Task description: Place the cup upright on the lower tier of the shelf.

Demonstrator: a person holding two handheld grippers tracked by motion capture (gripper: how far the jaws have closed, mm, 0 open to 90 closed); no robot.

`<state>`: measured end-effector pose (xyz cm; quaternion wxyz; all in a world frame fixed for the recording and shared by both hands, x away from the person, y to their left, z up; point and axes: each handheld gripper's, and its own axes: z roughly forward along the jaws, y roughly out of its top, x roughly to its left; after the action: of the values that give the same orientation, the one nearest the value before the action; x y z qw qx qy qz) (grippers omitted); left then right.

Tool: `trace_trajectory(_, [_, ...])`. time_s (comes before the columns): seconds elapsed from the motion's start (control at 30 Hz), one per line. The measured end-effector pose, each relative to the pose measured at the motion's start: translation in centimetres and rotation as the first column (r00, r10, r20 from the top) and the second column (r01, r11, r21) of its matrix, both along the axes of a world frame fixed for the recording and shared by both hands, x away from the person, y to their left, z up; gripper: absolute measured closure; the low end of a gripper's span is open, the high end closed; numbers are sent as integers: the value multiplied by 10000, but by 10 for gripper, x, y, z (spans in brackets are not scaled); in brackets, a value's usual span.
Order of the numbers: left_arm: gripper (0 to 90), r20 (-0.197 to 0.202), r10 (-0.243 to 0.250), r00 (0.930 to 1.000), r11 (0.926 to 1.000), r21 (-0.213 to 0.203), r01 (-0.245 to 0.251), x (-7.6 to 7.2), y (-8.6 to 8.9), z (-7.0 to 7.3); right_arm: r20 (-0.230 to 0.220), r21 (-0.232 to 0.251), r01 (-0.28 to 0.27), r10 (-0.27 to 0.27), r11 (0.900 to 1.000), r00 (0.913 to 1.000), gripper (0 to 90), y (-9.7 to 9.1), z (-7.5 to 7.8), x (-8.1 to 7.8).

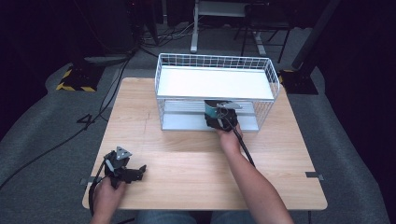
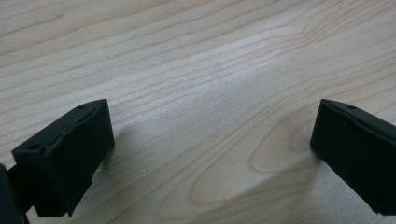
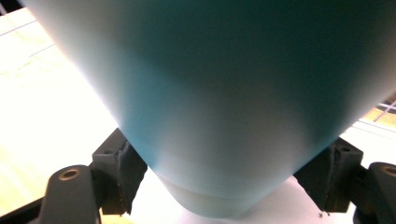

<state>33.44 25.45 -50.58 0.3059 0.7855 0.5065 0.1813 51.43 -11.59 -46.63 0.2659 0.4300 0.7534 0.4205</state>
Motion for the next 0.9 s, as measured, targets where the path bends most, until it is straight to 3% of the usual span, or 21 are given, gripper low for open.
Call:
trace_trajectory(0.37, [0,6,81,10000,10000,-6,-81,-1,0,0,129,489,661,-668,9966,9977,252,6,-11,22])
trace_trajectory(0.9, [0,0,52,10000,10000,6,-52,-1,0,0,-277,352,1034,-1024,9940,9944,251,10,-22,36])
